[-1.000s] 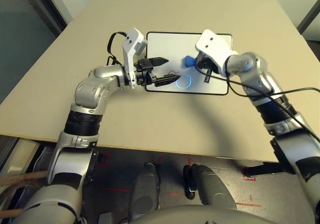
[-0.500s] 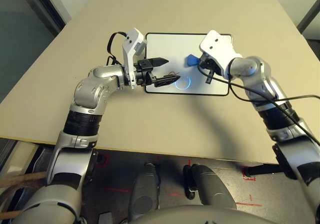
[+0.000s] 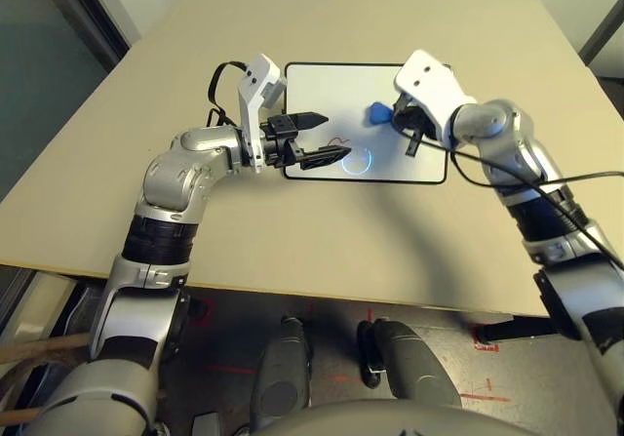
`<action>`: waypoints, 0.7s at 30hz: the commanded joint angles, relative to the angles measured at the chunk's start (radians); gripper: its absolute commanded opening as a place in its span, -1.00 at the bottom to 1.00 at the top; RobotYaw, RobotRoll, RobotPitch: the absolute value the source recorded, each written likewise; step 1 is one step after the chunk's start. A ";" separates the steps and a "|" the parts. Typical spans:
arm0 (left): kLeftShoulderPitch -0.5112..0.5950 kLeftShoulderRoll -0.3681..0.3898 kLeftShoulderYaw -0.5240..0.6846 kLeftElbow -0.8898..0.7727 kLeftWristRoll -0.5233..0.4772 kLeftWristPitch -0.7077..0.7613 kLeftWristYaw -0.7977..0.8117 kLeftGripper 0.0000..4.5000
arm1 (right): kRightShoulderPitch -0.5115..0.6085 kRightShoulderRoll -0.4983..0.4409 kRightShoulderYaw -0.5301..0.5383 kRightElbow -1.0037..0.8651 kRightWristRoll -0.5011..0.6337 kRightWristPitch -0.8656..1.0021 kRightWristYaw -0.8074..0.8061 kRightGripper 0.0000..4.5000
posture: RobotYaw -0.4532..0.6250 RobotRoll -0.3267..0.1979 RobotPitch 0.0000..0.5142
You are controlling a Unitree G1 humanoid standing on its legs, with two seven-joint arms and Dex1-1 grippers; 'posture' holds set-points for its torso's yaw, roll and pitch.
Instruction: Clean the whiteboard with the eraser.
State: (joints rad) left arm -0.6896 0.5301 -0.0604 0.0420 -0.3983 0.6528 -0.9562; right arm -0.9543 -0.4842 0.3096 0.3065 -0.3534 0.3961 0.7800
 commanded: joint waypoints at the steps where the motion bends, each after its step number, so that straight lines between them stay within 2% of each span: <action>1: 0.000 0.011 -0.009 -0.006 0.002 0.003 -0.007 1.00 | 0.017 0.021 0.008 0.023 0.010 0.025 -0.003 -1.00 | -0.32 0.25 -0.38; 6: 0.014 0.042 -0.004 -0.015 0.004 0.010 -0.014 1.00 | 0.075 0.082 0.044 -0.071 0.021 0.073 0.022 -1.00 | -0.30 0.25 -0.38; 11: 0.032 0.127 0.010 0.007 0.028 -0.005 -0.026 1.00 | 0.150 0.193 0.124 -0.148 0.018 0.119 0.028 -1.00 | -0.26 0.25 -0.38; 17: 0.031 0.210 0.031 0.025 0.029 0.004 -0.035 1.00 | 0.166 0.264 0.165 -0.085 0.012 0.099 0.003 -1.00 | -0.20 0.25 -0.37; 21: 0.041 0.232 0.040 0.020 0.025 0.008 -0.038 1.00 | 0.116 0.277 0.143 -0.001 0.010 0.051 -0.025 -1.00 | -0.18 0.25 -0.38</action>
State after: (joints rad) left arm -0.6664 0.7528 -0.0256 0.0636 -0.3787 0.6545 -0.9864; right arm -0.8412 -0.2001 0.4473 0.2293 -0.3347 0.4410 0.7831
